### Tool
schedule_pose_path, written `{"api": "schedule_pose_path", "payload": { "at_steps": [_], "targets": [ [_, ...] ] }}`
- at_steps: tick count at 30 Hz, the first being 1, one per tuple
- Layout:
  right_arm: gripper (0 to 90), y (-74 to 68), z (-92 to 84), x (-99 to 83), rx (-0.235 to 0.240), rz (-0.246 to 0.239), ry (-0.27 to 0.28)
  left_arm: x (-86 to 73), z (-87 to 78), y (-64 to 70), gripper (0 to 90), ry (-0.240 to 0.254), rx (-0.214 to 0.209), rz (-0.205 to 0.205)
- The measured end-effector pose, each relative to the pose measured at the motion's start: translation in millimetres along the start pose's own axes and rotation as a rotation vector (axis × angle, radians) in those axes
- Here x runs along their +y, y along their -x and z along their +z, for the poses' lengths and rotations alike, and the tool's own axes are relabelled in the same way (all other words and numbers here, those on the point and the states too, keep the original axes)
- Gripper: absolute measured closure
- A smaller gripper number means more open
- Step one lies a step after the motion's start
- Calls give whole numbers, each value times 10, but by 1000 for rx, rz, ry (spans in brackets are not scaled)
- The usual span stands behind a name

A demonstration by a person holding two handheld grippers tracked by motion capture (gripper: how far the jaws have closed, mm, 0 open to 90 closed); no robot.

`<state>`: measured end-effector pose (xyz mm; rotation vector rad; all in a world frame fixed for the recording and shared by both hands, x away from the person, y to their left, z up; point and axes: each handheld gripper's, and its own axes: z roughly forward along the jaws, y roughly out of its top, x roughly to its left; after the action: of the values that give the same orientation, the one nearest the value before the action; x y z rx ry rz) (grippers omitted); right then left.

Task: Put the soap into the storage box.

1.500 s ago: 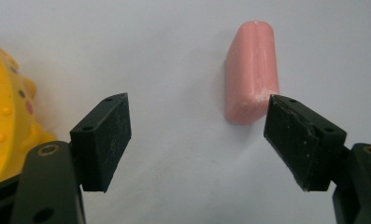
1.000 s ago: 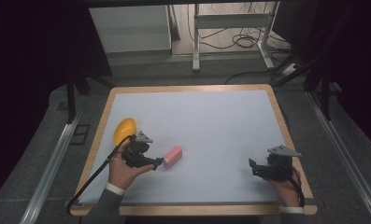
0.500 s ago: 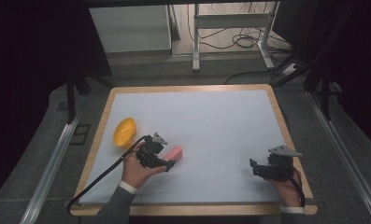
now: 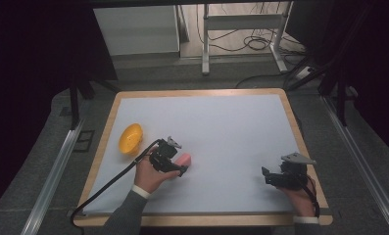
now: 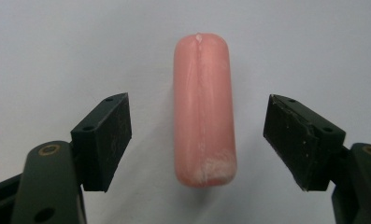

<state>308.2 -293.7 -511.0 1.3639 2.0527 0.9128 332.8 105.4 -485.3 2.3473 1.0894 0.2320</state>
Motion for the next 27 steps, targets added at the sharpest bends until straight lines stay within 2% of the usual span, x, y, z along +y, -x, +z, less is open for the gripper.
{"api": "schedule_pose_path", "payload": {
  "at_steps": [2, 4, 9, 15, 19, 27],
  "targets": [
    [68, -4, 6, -1, -2, -1, -2, 47, 37, 4, 254, -15, -4, 6],
    [68, -7, 6, -2, -2, -3, -2, 74, 73, -17, 266, -23, -17, -6],
    [68, 6, 1, -3, 0, 0, -1, 79, 140, -53, 307, -53, -6, -13],
    [68, 14, 8, -8, -1, -1, -4, 75, 202, -54, 481, -68, -12, -16],
    [68, 13, 7, -8, -1, 0, -4, 67, 224, -41, 580, -69, -33, -9],
    [68, 11, 0, -2, -4, 2, -2, 64, 213, -34, 600, -66, -23, -7]
  ]
}}
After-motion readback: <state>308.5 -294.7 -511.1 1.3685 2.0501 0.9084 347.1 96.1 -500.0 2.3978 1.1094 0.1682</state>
